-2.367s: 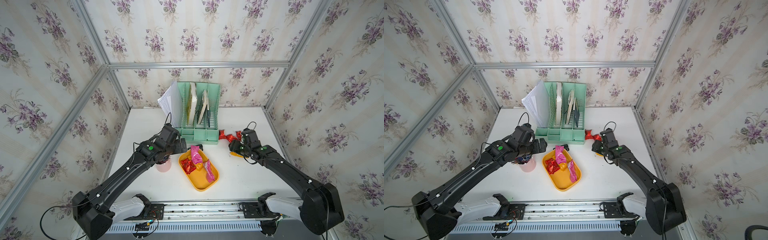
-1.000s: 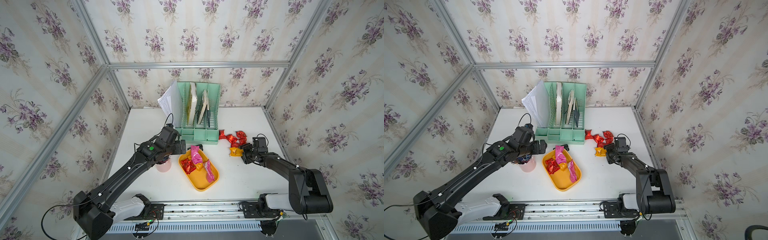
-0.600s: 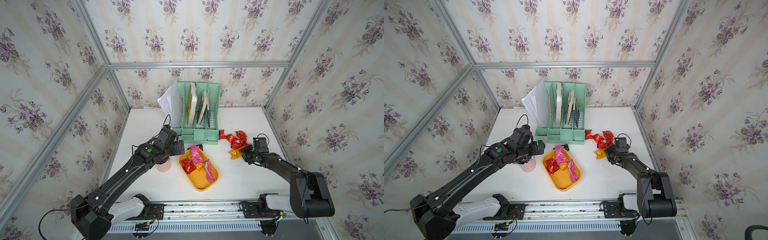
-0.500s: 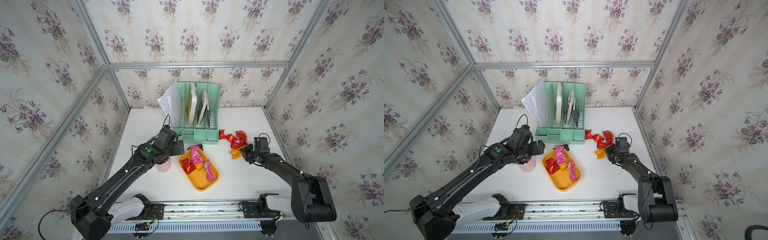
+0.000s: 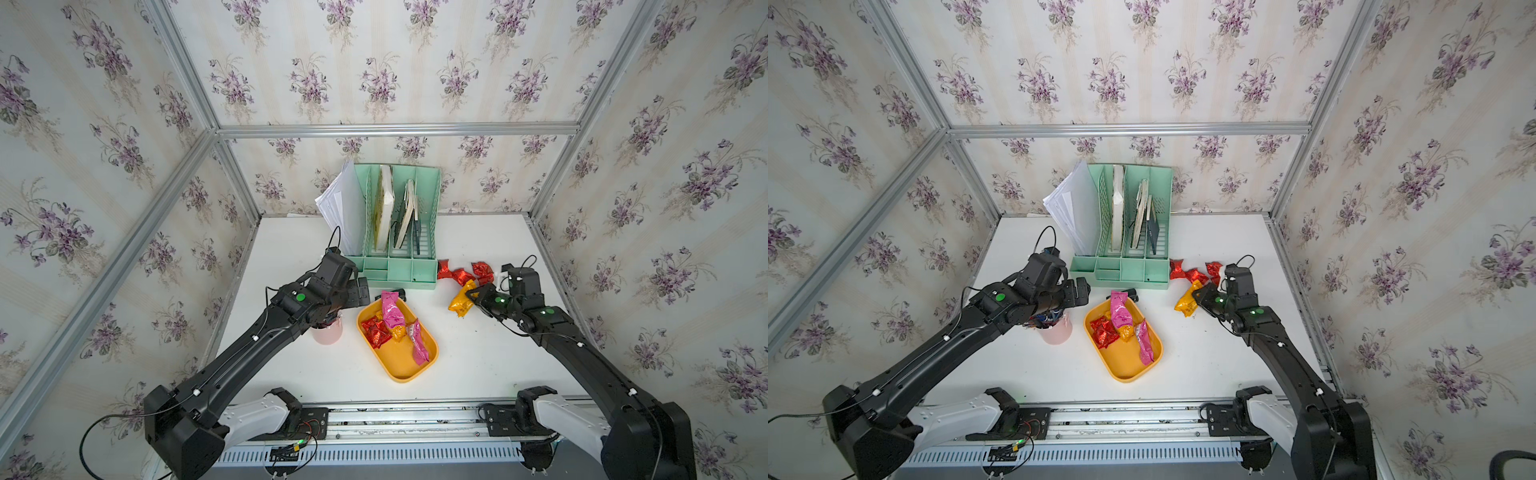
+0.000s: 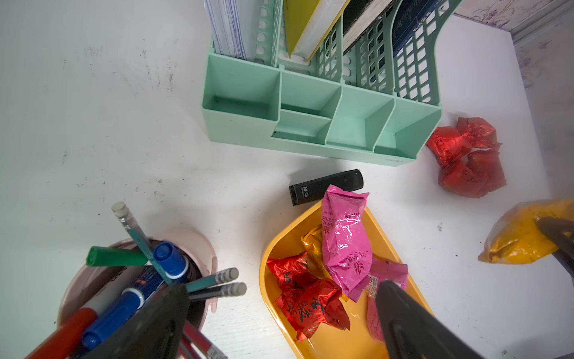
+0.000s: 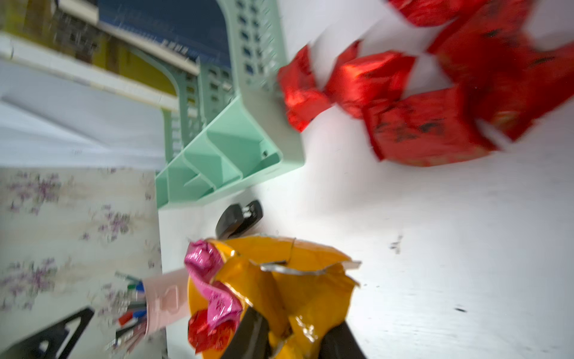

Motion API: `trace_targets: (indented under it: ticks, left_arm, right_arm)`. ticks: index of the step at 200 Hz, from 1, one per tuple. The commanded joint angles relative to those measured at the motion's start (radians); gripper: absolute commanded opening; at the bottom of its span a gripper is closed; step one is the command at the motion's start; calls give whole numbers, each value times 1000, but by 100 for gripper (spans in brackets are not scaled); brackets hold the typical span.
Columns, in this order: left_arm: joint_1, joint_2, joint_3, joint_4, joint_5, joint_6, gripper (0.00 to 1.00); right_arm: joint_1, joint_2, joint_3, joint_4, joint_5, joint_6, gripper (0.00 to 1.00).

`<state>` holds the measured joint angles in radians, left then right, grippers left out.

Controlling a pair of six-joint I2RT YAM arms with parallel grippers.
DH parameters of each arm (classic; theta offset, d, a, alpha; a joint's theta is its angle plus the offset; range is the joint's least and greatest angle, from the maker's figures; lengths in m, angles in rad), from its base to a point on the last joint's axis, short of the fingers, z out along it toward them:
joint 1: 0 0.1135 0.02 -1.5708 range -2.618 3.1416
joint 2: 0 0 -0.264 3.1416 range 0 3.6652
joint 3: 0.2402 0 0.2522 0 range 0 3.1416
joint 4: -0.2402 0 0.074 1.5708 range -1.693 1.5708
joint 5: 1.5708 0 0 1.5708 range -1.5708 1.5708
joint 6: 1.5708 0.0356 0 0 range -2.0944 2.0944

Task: Put the tea bags into the storage box
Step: Place the tea bag in the storage box.

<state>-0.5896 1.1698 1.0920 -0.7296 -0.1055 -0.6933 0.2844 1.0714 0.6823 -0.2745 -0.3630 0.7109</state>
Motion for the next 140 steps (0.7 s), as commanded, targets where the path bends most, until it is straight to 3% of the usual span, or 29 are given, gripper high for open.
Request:
trace_targets:
  ticks: [1,35,68,93,140]
  left_arm:
    - [1,8,15,9,-14,-14,99]
    - [0,-10,14,-4,-19,-22,99]
    - [2,-66,-3,-46,-48,-22,99]
    - [2,-117,-28,-69,-66,-32,99]
    - [2,-178,-77,-78,-71,-70,99]
  right_arm:
    - [130,42,64,-22,-28,-87,26]
    - [405,176,205,-36,14,-174,25]
    - [565,298,277,-104,63,-273,23]
    - [625,365,281,-147,121,-308,24]
    - [647,437,257,-126,159,-326,25]
